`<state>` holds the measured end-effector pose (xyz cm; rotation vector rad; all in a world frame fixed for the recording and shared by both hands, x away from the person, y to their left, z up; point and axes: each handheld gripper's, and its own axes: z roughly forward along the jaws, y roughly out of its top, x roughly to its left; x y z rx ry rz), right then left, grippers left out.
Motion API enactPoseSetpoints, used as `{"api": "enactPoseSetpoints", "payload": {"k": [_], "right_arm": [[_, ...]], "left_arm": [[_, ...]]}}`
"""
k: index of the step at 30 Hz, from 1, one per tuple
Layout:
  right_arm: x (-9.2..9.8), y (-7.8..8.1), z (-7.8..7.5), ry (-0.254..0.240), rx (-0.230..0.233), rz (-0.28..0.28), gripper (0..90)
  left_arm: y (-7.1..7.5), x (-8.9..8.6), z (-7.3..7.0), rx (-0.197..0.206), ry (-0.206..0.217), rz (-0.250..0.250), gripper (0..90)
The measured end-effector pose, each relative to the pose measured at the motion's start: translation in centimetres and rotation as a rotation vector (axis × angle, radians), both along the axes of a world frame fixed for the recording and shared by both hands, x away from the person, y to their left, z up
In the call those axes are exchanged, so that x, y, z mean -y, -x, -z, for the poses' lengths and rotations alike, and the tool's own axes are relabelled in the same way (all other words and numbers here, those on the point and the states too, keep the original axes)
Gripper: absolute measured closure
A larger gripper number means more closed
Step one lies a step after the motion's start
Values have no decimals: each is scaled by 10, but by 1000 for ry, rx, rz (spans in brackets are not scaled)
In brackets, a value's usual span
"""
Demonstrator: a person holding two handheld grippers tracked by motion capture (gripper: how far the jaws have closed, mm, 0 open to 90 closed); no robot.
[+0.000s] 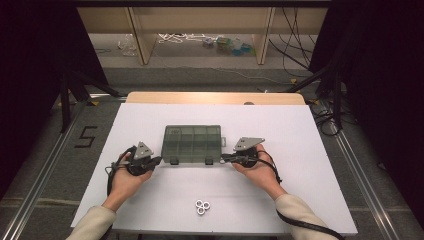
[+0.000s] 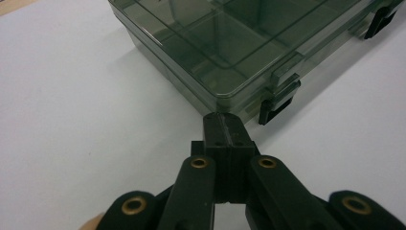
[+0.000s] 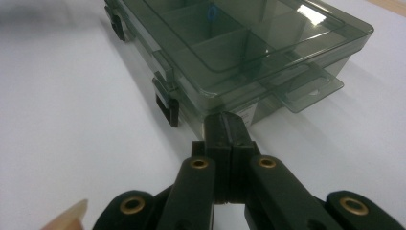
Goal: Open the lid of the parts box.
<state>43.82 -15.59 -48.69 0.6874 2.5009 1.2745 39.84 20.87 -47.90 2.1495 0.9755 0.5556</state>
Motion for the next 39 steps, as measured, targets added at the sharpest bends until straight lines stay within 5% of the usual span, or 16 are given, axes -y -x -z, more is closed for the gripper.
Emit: {"api": "enactPoseSetpoints", "payload": {"k": [2,3,6,8,12,18,20,22,24,31,34,39], "right_arm": [[0,0,0,1,-5,-1,900],[0,0,-1,0,-3,1,900],[0,0,-2,-10,4,0,900],[-1,1,-6,-16,7,-3,900],[-3,0,-7,-15,24,-7,900],[-2,1,-12,-28,30,2,900],[-1,1,-13,-27,28,4,900],[-1,1,-13,-30,36,10,900],[-1,1,-13,-34,34,12,900],[-1,0,-11,-23,52,40,735],[-3,2,-14,2,105,40,666],[-10,7,-16,82,249,63,540]], "left_arm": [[0,1,1,7,19,-11,900],[-1,-2,-1,-6,-21,15,900],[-1,0,0,18,32,-13,900],[-1,-2,-5,15,-14,9,900],[-2,-2,-8,24,-30,8,900],[-1,-3,-13,47,-15,-3,900],[-1,-1,-11,61,27,-32,900],[-1,-4,-14,59,-14,-12,900],[-1,-4,-13,61,-12,-15,900],[-1,-3,-13,62,-9,-19,897],[-1,0,-10,75,44,-49,897],[-1,-1,-12,80,40,-43,897]]}}
